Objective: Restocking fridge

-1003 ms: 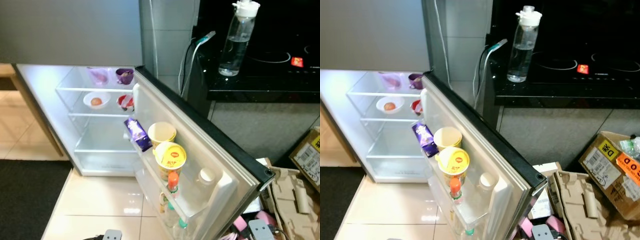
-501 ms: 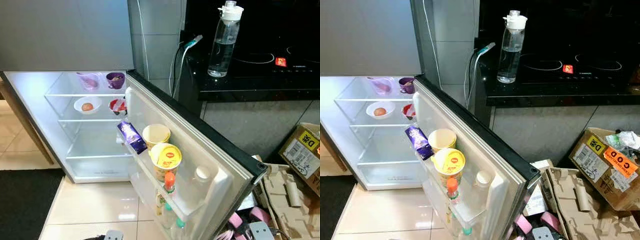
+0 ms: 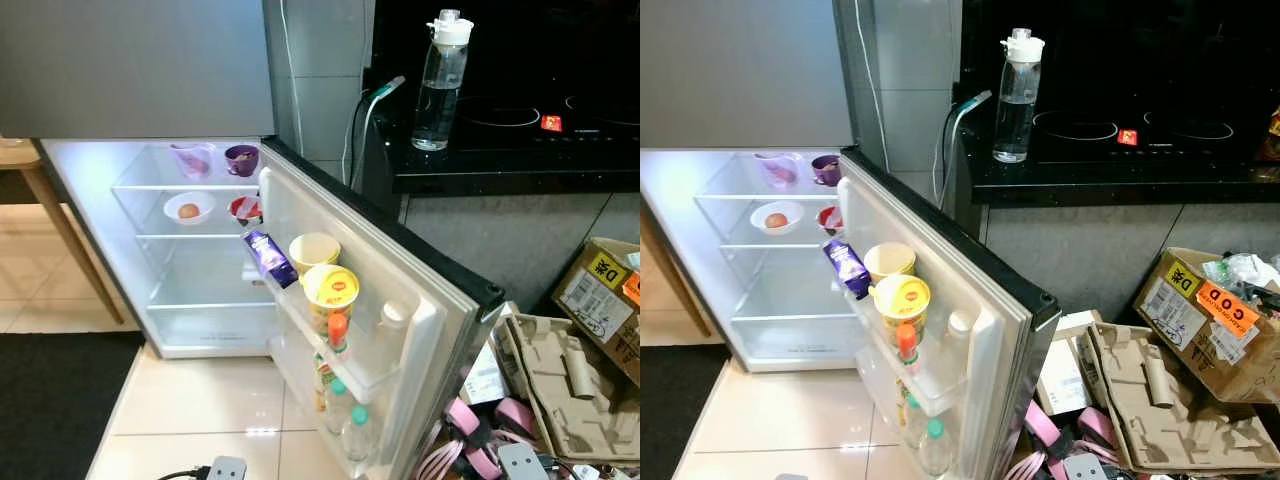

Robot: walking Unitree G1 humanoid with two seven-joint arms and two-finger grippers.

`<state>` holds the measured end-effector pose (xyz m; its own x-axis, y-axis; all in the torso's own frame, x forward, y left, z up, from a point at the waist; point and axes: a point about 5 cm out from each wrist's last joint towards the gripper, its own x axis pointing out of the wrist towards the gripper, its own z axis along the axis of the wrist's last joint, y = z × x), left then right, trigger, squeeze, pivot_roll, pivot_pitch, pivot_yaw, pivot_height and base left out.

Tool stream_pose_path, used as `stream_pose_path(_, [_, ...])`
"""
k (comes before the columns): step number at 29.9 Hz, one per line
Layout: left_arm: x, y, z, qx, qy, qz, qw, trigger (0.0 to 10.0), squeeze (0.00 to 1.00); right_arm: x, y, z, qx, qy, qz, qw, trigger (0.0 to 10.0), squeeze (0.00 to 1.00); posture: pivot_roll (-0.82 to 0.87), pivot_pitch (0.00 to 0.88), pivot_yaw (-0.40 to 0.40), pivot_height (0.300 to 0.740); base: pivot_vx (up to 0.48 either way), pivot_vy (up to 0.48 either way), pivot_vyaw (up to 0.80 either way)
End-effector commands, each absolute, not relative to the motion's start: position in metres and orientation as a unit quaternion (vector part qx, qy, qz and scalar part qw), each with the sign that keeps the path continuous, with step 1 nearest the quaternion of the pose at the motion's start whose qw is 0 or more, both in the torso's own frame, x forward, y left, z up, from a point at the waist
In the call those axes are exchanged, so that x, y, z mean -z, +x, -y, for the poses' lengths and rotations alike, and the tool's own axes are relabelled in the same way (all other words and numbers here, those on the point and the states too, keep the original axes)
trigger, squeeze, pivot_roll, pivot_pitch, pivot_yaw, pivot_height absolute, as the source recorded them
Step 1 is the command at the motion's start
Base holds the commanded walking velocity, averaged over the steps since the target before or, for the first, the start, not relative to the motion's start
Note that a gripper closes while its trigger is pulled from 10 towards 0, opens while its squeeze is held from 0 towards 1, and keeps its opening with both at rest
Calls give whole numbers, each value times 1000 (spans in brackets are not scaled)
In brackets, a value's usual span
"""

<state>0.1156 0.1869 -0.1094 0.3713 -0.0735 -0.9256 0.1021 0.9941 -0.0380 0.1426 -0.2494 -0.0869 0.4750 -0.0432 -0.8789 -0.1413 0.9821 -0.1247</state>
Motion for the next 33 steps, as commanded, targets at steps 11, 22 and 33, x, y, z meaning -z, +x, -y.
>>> stream_pose_path(11, [117, 94, -177, 68, 7, -597, 799, 10000, 0, 85, 147, 250, -28, -91, -507, 857, 10000, 0, -89, 0, -58, 740, -274, 0, 0])
stream_pose_path(22, [116, 98, -172, 65, 5, -593, 803, 10000, 0, 81, 155, 255, -7, -97, -489, 867, 10000, 0, -92, 0, -54, 740, -71, 0, 0])
stream_pose_path(33, [116, 94, -179, 59, 7, -597, 800, 10000, 0, 18, 238, 290, 117, -45, -314, 941, 10000, 0, -86, 0, -54, 740, 0, 0, 0])
